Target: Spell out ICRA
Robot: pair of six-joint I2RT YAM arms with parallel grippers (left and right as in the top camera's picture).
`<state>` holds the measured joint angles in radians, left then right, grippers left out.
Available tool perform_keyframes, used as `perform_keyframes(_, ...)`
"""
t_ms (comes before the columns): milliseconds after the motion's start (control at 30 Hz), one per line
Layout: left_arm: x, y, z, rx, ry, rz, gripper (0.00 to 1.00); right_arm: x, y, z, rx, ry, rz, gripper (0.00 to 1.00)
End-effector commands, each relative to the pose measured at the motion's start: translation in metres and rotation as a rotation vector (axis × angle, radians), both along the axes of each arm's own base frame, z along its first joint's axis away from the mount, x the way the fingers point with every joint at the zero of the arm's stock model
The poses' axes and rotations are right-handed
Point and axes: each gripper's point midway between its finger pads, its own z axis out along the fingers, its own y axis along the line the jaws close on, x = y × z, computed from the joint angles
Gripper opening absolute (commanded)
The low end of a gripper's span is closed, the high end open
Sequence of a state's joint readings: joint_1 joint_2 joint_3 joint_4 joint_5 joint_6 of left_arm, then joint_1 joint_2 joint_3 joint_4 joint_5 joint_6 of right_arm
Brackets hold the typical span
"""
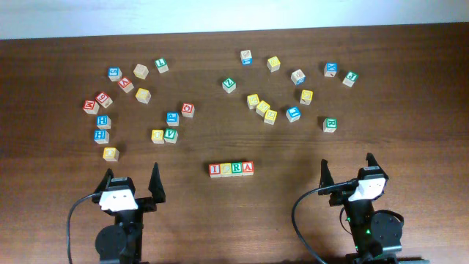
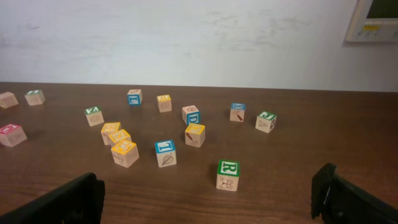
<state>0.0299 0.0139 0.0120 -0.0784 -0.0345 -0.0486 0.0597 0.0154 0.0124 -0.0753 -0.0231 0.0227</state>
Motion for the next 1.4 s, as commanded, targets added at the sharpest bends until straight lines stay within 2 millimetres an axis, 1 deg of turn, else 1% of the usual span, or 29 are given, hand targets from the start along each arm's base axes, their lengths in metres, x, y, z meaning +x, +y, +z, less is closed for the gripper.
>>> perform_keyframes(0, -0.0003, -0.0010, -0.0015, 0.022, 0.003, -0.006, 0.99, -0.0003, -0.0006, -0.0016, -0.001, -0.001, -0.006, 0.98)
perform_keyframes(367, -0.0002, -0.0031, -0.0019, 0.040, 0.006, -0.019, 0.99, -0.0003, -0.0006, -0.0016, -0.001, -0.001, -0.006, 0.99)
perform_keyframes(467, -0.0003, -0.0014, -0.0018, -0.003, 0.002, -0.006, 0.99, -0.0003, -0.0006, -0.0016, -0.001, -0.001, -0.006, 0.98)
perform_keyframes(600, -0.0003, -0.0013, -0.0016, -0.003, 0.002, -0.006, 0.99, -0.0003, -0.0006, -0.0017, -0.001, -0.001, -0.006, 0.98)
perform_keyframes(800, 0.0000, -0.0095, -0.0017, 0.039, 0.004, -0.043, 0.99, -0.0003, -0.0006, -0.0016, -0.001, -0.001, -0.006, 0.98)
perform_keyframes(900, 0.0000, -0.0085, -0.0015, 0.039, 0.003, -0.038, 0.99, -0.0003, -0.0006, -0.0016, -0.001, -0.001, -0.006, 0.98)
perform_keyframes(1067, -0.0003, -0.0006, -0.0017, 0.038, 0.005, -0.009, 0.99, -0.0003, -0.0006, -0.0016, -0.001, -0.001, -0.006, 0.98)
perform_keyframes(1367, -0.0003, -0.0006, -0.0011, 0.038, 0.002, -0.009, 0.99, -0.0003, -0.0006, -0.0016, -0.001, -0.001, -0.006, 0.98)
